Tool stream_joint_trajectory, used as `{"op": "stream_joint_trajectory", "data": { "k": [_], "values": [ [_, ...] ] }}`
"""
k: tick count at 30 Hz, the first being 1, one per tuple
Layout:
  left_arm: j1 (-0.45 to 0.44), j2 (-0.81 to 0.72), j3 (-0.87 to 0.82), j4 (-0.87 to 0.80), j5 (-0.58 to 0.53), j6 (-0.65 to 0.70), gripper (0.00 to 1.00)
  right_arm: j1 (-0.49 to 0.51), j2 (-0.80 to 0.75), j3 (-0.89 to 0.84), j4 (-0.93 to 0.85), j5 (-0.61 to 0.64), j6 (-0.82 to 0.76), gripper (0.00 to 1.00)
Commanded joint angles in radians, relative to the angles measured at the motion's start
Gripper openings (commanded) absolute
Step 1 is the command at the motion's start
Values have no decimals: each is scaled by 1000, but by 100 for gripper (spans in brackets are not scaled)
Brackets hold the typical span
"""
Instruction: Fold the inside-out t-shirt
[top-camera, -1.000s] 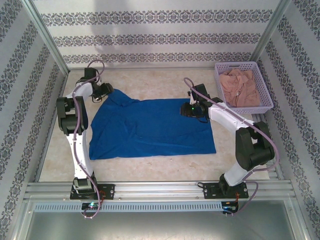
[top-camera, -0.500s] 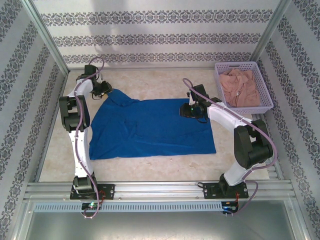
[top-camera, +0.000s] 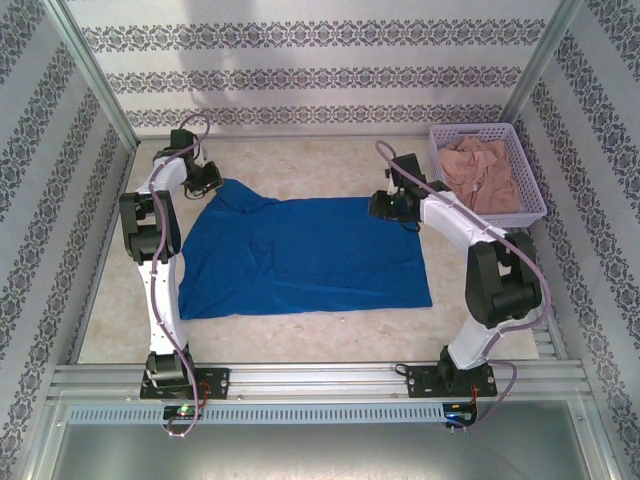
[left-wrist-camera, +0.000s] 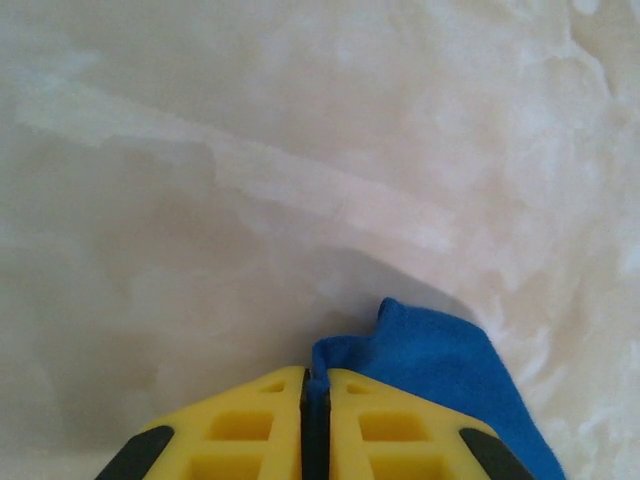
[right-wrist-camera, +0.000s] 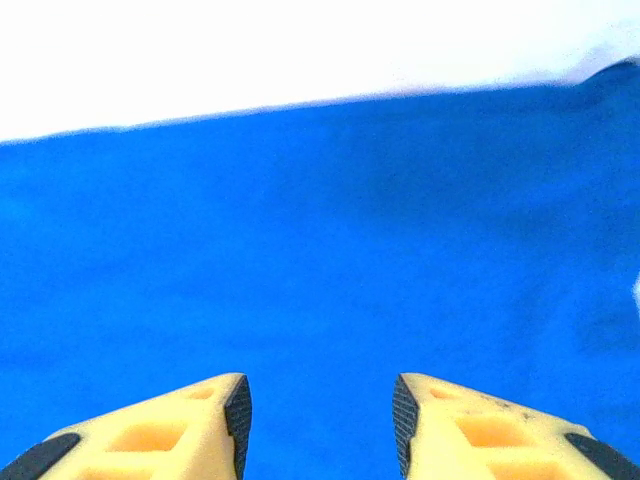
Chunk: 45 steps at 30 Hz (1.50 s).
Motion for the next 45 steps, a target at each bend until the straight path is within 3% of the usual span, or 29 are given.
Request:
{"op": "stream_joint_trajectory", "data": {
  "k": [1,5,14,30,40,45],
  "values": [
    [-9,-11,41,-41,-8,32,15,-68,63,67,-55,82,-11,45],
    [-9,-21,43,-39,-3,38,15,-126,171,173,-112,122,-6,46],
    [-9,-33,37,-38,9,42,0,-143,415,470,-259,181,-8,45],
    [-9,-69,6,-20,19,33,0,-137,675,809,-489,163,-39,39],
    [-9,-98,-24,-10,21,33,0,-147,724,864,-506,82,-30,15],
    [-7,-115,-26,-11,27,30,0,-147,715,886,-493,113,-47,8]
  ]
}}
